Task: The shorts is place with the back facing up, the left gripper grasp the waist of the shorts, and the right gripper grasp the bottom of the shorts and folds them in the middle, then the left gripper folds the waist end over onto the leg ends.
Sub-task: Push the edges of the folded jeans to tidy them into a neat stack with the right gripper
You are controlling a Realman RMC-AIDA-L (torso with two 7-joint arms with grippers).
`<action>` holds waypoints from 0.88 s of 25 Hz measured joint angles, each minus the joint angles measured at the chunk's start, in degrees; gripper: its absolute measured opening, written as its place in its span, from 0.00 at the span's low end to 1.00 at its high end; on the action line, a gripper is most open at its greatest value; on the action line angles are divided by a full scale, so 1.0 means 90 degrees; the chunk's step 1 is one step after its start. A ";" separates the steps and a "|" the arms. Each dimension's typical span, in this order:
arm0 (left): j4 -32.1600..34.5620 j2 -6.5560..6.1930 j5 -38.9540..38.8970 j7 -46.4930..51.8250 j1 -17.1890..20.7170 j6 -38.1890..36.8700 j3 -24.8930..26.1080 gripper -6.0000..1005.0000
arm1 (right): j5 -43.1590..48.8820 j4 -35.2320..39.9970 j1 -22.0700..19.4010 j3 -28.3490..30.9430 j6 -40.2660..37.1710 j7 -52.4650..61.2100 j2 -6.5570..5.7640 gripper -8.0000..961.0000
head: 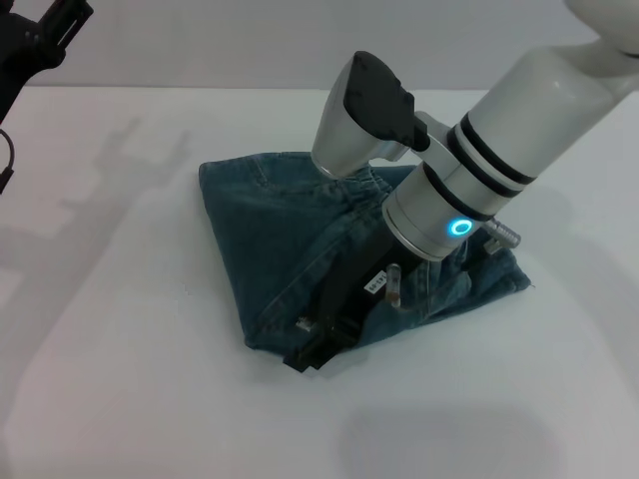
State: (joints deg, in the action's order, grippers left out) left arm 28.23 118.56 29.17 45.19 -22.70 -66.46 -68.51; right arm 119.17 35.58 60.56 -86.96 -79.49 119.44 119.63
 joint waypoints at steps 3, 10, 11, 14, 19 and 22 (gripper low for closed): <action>-0.0003 0.0000 0.0000 -0.0001 -0.0003 -0.0023 -0.0041 0.84 | 0.0000 0.0001 -0.0036 -0.0014 0.0117 0.0000 0.0002 0.55; -0.0002 -0.0003 0.0001 0.0023 0.0027 -0.0158 -0.0070 0.84 | -0.0248 0.0001 -0.0032 -0.0333 0.0431 -0.0006 0.0014 0.55; -0.0002 -0.0005 0.0001 0.0045 0.0045 -0.0214 -0.0076 0.84 | -0.0248 0.0001 -0.0032 -0.0333 0.0431 -0.0006 0.0014 0.55; -0.0002 -0.0014 -0.0013 0.0050 0.0079 -0.0285 -0.0069 0.84 | -0.0334 0.0002 0.0005 -0.0517 0.0545 0.0028 0.0015 0.55; 0.0000 -0.0020 -0.0026 0.0030 0.0118 -0.0291 -0.0049 0.84 | -0.0434 0.0002 0.0019 -0.0954 0.0946 0.0204 0.0029 0.55; 0.0002 -0.0020 -0.0035 0.0018 0.0138 -0.0292 -0.0026 0.84 | -0.0492 0.0002 -0.0010 -0.1187 0.1189 0.0230 0.0029 0.55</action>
State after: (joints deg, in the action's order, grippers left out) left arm 28.25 118.38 28.86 45.36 -21.45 -69.08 -68.75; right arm 114.74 35.60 60.47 -97.64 -68.79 121.52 119.89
